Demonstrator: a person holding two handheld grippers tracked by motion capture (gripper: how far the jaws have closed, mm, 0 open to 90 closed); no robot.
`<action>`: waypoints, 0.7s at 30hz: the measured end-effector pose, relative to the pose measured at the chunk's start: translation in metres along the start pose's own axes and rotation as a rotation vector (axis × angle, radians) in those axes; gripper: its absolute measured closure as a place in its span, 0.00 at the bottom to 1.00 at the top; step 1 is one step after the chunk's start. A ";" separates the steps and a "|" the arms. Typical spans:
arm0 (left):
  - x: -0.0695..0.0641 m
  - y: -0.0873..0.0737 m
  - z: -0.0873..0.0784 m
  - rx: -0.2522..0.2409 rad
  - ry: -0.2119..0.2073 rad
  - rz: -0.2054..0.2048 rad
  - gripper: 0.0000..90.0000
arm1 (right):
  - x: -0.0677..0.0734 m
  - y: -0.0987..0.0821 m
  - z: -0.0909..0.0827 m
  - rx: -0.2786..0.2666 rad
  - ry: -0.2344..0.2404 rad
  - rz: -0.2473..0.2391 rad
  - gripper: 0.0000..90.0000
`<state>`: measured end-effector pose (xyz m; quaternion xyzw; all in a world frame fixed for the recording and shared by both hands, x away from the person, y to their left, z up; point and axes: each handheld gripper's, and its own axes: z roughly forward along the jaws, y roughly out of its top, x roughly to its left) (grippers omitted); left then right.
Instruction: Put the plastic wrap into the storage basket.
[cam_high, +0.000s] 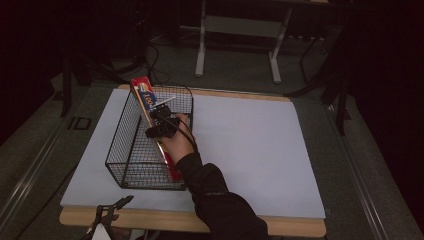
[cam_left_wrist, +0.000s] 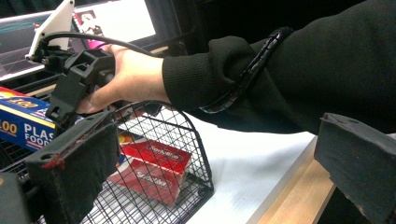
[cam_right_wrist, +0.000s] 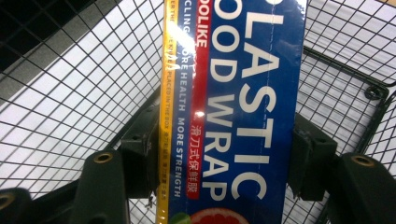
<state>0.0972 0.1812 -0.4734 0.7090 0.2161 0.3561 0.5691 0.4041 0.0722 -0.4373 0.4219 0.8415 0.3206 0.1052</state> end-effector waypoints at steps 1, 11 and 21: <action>0.000 0.000 0.000 0.001 -0.002 -0.001 0.01 | -0.001 0.000 0.000 0.000 0.003 -0.002 0.42; 0.000 0.000 0.001 0.004 -0.008 -0.002 0.01 | -0.004 -0.002 0.001 -0.008 -0.003 0.000 0.41; 0.000 0.000 0.001 0.004 -0.012 -0.003 0.01 | -0.004 0.000 0.007 0.012 -0.024 -0.007 0.40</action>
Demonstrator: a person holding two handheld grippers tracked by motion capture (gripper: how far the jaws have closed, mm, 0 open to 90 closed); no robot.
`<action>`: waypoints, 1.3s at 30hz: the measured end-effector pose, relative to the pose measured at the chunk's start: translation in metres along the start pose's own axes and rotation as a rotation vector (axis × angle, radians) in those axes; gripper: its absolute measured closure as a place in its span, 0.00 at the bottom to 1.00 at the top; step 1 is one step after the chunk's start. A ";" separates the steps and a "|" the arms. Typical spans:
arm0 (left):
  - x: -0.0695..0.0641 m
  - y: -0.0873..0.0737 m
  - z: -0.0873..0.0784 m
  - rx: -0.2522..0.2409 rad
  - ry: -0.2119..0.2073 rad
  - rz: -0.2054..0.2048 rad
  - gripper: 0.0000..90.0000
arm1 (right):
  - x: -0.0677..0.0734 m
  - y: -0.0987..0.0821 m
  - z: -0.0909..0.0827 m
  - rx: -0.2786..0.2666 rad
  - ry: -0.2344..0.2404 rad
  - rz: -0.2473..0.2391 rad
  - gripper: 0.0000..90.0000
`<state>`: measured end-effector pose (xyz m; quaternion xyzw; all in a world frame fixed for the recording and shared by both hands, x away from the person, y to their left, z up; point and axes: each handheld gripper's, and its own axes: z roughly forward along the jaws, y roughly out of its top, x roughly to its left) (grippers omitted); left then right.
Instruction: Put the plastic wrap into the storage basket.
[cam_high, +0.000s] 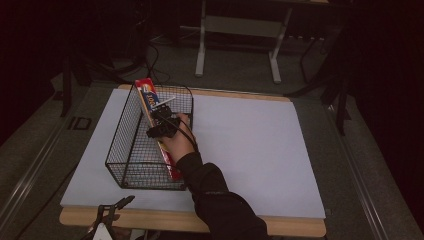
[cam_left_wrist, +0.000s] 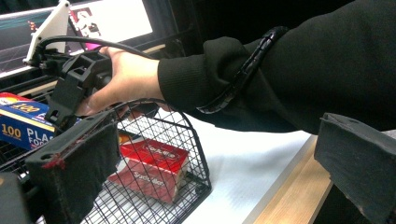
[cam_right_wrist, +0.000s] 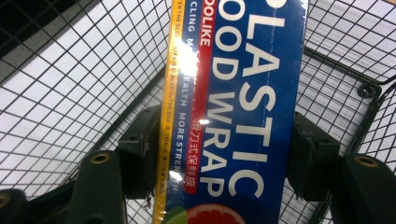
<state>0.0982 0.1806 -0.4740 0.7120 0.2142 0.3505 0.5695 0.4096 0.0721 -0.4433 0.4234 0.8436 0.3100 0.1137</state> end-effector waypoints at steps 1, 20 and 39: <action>0.000 0.000 0.000 -0.001 0.000 0.001 0.01 | 0.000 0.001 -0.001 0.005 -0.001 -0.004 0.40; -0.002 0.000 0.003 0.011 -0.008 0.003 0.01 | -0.010 -0.005 -0.038 -0.093 0.115 -0.070 0.15; -0.001 -0.001 0.008 0.021 -0.026 0.000 0.01 | -0.052 -0.037 -0.098 -0.173 0.143 -0.106 0.14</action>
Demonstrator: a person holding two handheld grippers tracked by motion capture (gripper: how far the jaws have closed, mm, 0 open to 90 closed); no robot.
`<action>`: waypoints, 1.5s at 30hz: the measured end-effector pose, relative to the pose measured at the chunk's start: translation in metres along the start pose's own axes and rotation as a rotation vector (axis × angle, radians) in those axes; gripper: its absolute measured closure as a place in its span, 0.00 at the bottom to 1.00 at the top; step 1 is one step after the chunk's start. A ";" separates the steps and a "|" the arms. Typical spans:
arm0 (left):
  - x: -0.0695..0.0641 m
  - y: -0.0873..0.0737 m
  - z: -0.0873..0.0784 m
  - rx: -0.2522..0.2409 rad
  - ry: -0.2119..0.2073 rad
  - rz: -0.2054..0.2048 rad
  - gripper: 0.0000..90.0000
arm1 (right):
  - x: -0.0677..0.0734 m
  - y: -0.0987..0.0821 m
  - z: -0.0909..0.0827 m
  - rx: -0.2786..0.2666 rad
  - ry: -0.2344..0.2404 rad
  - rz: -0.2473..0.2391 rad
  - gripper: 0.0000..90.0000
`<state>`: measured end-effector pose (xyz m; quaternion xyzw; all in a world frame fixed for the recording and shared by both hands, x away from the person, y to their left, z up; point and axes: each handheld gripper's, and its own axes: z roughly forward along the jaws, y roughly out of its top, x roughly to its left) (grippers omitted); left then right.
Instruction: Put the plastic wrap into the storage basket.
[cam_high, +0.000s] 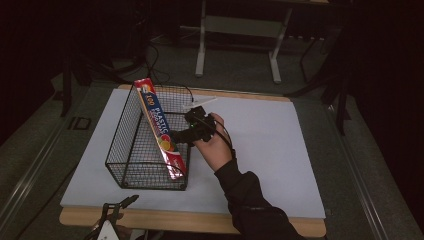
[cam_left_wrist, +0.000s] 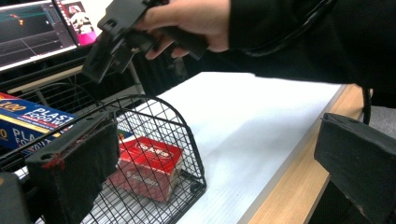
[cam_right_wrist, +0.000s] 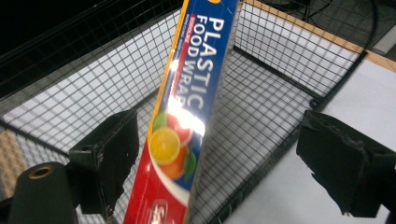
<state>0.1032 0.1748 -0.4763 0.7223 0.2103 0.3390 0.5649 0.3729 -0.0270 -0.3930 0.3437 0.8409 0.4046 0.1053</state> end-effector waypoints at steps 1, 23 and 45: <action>0.000 0.000 0.000 -0.002 0.000 0.002 0.01 | -0.001 -0.004 -0.005 -0.002 0.000 0.000 0.15; -0.001 0.000 0.004 0.012 -0.004 0.010 0.01 | -0.032 -0.073 -0.066 -0.051 -0.040 -0.029 0.15; -0.002 -0.001 0.006 0.022 -0.007 0.014 0.01 | -0.043 -0.151 -0.088 -0.061 -0.081 -0.026 0.16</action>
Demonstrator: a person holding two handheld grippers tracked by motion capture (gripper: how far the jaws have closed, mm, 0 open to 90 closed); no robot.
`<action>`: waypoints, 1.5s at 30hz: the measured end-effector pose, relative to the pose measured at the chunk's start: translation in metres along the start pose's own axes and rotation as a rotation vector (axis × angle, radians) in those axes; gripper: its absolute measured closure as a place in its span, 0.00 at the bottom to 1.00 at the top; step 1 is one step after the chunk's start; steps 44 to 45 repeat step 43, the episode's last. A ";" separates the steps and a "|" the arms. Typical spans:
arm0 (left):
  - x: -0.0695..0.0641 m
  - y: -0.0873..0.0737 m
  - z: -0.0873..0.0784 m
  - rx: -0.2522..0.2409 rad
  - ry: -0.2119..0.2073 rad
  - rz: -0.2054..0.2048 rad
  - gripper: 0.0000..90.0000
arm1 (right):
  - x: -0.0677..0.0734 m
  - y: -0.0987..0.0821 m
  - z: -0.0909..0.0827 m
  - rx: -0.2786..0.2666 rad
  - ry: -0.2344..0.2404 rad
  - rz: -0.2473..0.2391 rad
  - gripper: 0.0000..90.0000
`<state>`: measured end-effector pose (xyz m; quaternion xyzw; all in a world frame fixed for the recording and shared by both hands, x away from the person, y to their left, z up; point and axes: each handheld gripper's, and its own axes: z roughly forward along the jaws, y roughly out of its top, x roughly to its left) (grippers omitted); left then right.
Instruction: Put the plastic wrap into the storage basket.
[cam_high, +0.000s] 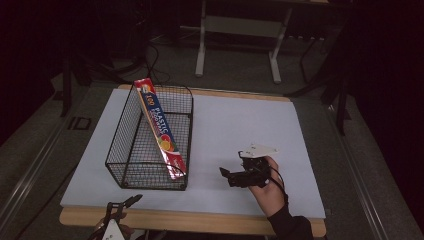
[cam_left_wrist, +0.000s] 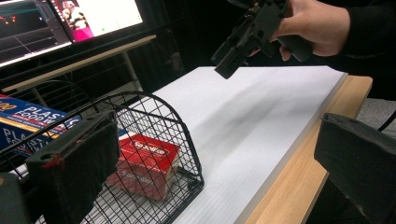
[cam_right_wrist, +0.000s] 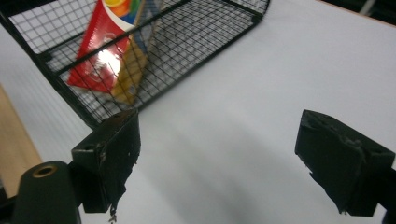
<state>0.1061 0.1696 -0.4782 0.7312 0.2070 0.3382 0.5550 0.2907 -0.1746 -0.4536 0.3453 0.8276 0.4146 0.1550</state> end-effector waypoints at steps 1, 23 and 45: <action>0.000 0.000 0.000 0.000 0.000 -0.001 0.01 | -0.001 -0.002 -0.001 0.002 0.001 0.004 0.16; 0.000 0.000 0.000 0.003 -0.006 0.003 0.01 | -0.014 -0.047 -0.024 0.015 -0.055 -0.007 0.15; 0.000 0.000 0.000 0.004 -0.010 0.007 0.01 | -0.021 -0.066 -0.017 0.053 -0.124 -0.073 0.15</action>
